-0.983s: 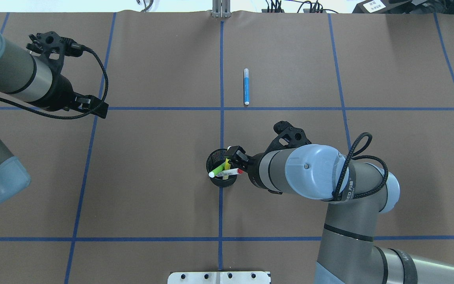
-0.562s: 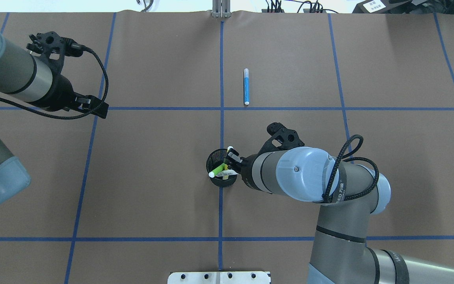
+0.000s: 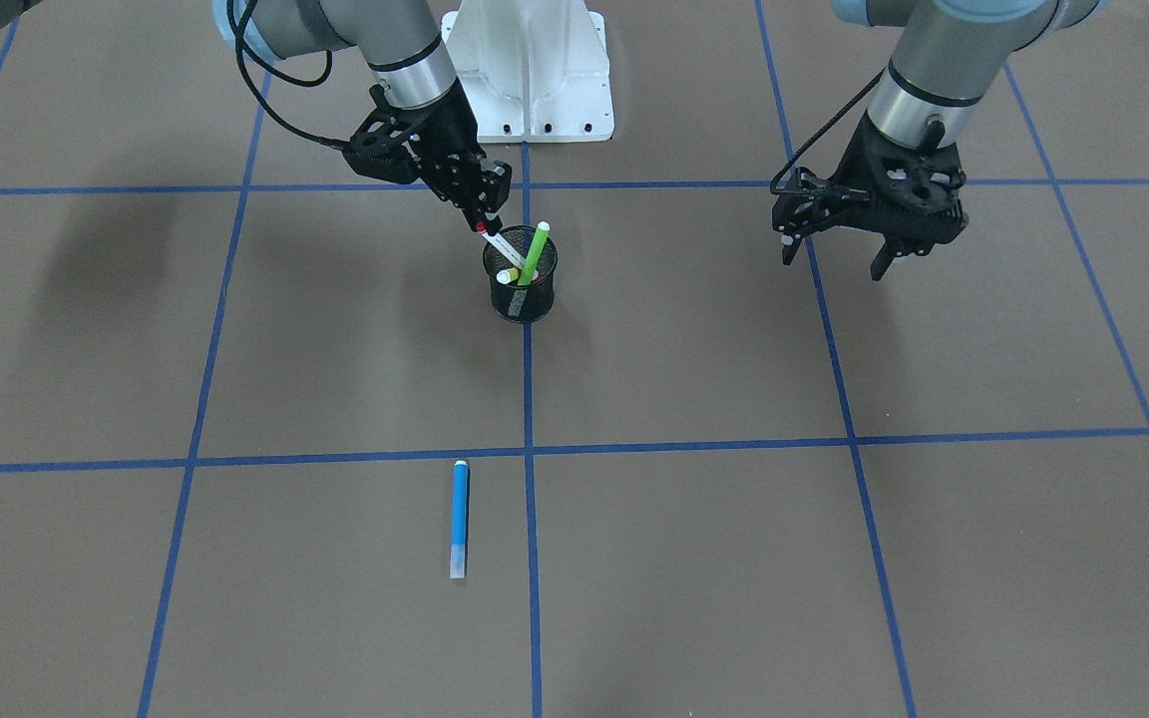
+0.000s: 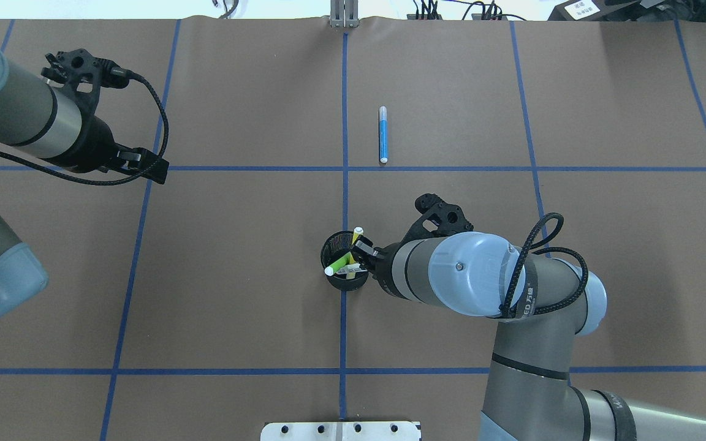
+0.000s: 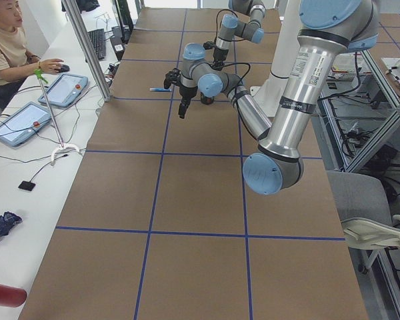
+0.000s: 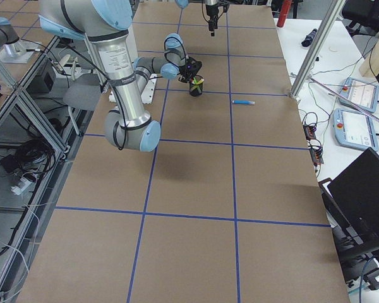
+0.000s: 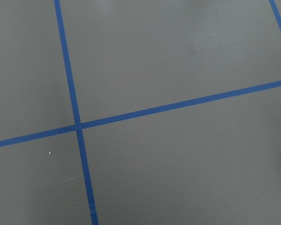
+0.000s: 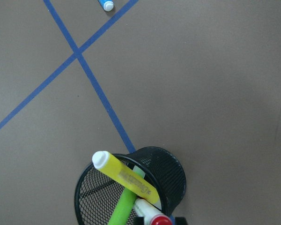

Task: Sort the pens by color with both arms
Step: 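Close the right gripper on the red-capped white marker in the cup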

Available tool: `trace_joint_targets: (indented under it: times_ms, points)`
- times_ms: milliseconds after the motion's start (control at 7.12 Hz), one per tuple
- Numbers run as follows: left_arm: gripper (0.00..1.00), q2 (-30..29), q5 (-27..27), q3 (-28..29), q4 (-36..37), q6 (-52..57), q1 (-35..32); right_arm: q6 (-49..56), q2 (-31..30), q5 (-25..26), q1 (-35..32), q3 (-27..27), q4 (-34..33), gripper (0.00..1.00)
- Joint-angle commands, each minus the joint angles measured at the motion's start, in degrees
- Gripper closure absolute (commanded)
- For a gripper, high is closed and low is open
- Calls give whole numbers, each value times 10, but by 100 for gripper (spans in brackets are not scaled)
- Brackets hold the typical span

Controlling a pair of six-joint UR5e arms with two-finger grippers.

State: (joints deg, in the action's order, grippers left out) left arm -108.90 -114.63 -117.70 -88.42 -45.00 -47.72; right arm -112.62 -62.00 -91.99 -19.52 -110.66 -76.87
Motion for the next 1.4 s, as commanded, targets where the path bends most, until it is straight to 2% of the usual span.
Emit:
trace_joint_targets:
  times_ms: [0, 140, 562, 843, 1124, 1264]
  points:
    - [0, 0, -1, -1, 0, 0, 0, 0, 0, 0, -1, -1, 0, 95]
    - [0, 0, -1, -1, 0, 0, 0, 0, 2, 0, -1, -3, -1, 100]
    - [0, 0, 0, 0, 0, 0, 0, 5, 4, -9, -17, -27, -5, 100]
    - [0, 0, 0, 0, 0, 0, 0, 5, 0, -57, -46, -48, -31, 100]
    - [0, -1, -1, -1, 0, -8, 0, 5, 3, -120, -68, -110, -99, 100]
    - [0, -1, -1, -1, 0, -10, 0, 6, 3, -170, -92, -123, -107, 100]
